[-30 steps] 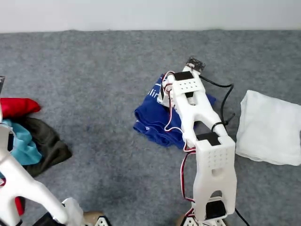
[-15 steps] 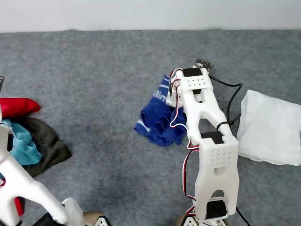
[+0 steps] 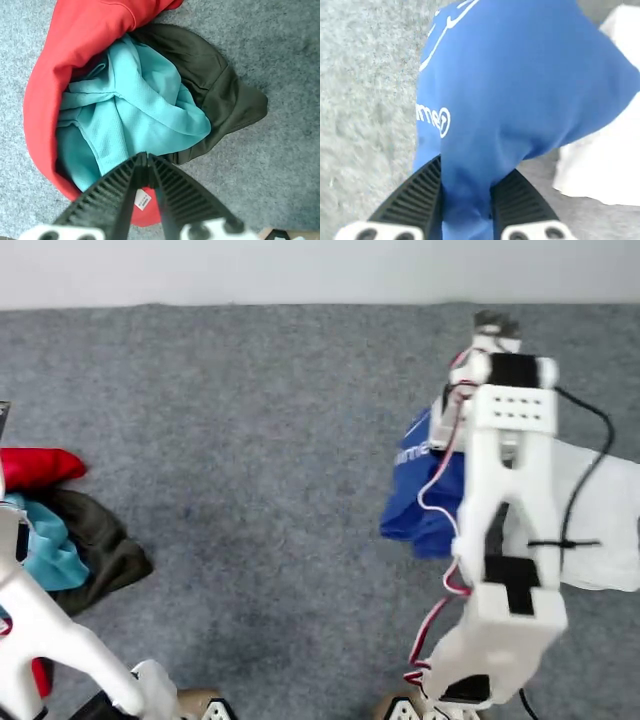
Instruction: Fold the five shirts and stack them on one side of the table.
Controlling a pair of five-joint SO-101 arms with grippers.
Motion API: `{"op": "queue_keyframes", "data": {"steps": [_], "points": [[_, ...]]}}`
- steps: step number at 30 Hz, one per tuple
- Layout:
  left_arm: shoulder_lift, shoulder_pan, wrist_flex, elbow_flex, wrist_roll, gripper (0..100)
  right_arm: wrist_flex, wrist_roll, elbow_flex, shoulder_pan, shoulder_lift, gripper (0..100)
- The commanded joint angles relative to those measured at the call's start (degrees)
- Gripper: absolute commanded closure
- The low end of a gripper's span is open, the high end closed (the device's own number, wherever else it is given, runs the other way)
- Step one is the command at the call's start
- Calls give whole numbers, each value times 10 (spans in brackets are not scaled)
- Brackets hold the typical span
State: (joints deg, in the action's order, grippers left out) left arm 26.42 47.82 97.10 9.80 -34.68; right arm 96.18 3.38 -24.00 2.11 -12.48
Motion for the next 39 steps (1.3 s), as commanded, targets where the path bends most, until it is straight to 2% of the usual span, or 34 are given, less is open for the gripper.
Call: {"op": "queue_keyframes", "data": {"steps": [1, 8, 14, 25, 29, 31, 36, 39], "points": [[11, -2, -11, -2, -4, 985, 22, -40, -26, 34, 85, 989], [11, -3, -11, -1, -4, 985, 36, -140, -26, 119, 140, 989], [11, -3, -11, -1, -4, 985, 30, -204, -26, 185, 102, 989], [11, -3, -11, -1, -4, 985, -138, -217, -26, 289, -58, 989], [11, -3, -9, 2, -4, 985, -167, -269, -26, 301, -99, 977], [12, -3, -10, 15, -4, 985, -157, -266, -27, 301, -105, 915], [12, -3, -12, 46, -3, 985, -102, -188, -57, 301, -58, 649], [13, -3, -12, 49, -3, 985, -67, -165, -85, 298, -18, 617]]}}
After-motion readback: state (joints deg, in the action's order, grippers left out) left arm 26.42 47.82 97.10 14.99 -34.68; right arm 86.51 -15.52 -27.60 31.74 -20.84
